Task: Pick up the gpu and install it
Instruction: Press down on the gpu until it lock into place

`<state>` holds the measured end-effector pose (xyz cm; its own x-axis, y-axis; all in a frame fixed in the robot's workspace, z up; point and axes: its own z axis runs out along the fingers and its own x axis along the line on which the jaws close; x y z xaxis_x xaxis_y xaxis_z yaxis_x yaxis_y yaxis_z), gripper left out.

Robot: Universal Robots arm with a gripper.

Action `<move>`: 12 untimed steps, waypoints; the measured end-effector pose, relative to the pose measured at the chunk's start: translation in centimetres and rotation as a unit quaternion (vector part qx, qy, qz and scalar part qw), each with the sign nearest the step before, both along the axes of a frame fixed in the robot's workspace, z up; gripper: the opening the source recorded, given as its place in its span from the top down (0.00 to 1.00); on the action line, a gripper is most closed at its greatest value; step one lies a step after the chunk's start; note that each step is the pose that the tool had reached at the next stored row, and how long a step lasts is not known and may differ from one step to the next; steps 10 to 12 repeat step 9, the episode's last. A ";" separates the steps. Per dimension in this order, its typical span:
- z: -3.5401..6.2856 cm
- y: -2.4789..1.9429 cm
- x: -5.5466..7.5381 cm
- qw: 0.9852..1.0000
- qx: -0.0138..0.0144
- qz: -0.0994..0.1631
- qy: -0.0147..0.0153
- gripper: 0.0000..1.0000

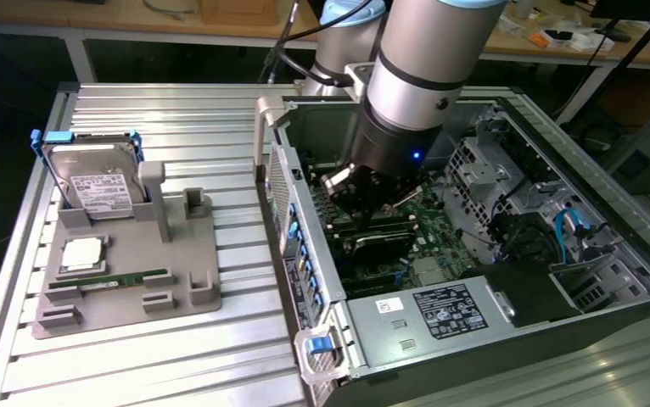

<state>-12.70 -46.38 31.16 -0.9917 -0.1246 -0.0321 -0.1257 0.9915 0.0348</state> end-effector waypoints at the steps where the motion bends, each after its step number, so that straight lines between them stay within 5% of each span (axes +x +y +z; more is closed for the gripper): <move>1: 0.04 0.00 0.0 1.000 0.000 0.000 0.000 0.89; 12: 0.06 0.01 0.0 1.000 0.000 0.000 0.000 0.89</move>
